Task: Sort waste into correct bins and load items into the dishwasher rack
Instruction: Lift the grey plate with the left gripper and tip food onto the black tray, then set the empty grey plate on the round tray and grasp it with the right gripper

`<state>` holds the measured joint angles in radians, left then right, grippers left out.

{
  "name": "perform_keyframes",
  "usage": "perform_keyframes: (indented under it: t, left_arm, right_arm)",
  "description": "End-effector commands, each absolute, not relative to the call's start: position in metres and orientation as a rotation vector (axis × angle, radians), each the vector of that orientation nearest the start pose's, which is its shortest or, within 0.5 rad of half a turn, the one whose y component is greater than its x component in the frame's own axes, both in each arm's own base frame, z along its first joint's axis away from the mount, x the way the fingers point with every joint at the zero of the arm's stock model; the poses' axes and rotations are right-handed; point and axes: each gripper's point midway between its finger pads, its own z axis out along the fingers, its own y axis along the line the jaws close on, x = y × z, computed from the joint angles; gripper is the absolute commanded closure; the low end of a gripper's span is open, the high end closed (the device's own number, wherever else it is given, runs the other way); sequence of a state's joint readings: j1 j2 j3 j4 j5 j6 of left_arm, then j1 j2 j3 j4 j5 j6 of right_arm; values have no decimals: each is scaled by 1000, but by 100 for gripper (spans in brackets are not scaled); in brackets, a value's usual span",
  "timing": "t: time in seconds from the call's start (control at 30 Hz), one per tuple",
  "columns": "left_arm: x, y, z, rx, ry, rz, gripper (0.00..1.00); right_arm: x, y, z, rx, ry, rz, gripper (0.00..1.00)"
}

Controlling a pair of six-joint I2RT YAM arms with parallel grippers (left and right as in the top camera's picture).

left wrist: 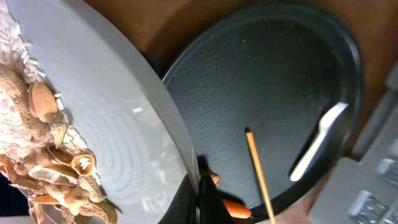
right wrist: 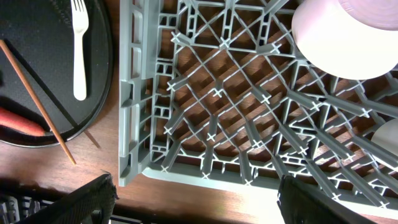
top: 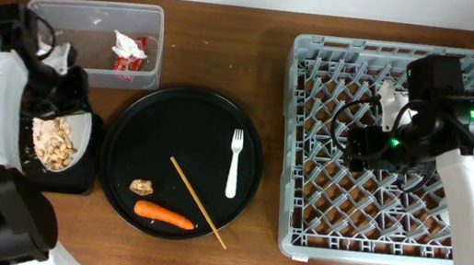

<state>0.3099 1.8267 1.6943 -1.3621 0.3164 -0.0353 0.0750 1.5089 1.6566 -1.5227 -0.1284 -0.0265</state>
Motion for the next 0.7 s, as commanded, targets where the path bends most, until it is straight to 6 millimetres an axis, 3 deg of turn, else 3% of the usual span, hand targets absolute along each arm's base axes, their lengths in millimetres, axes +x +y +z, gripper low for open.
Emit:
perform_keyframes:
  t: [0.0,0.07,0.17,0.3,0.47,0.6,0.67]
  left_arm:
    - [359,56,182,-428,2790,-743,100]
    - [360,69,196,-468,2673,-892,100]
    - [351,81,194,-569,2563,-1064,100]
    - [339,92,200,-520,2283,-1316,100]
    - [336,97,229,-456,2058,-1420,100]
    - [331,101,224,-486,2089,-1403,100]
    - [329,99,229,-419,2057,-1396,100]
  right_arm:
    - [282,42,233,-169,2940,182,13]
    - [282,42,233,-169,2940,182,13]
    - [282,42,233,-169,2940,182,13]
    - [282,42,233,-169,2940,182,13]
    - [282,42,233,-169,2940,183,13]
    - [282,42,233,-169,2940,182,13]
    - [282,42,233,-169,2940,182,13]
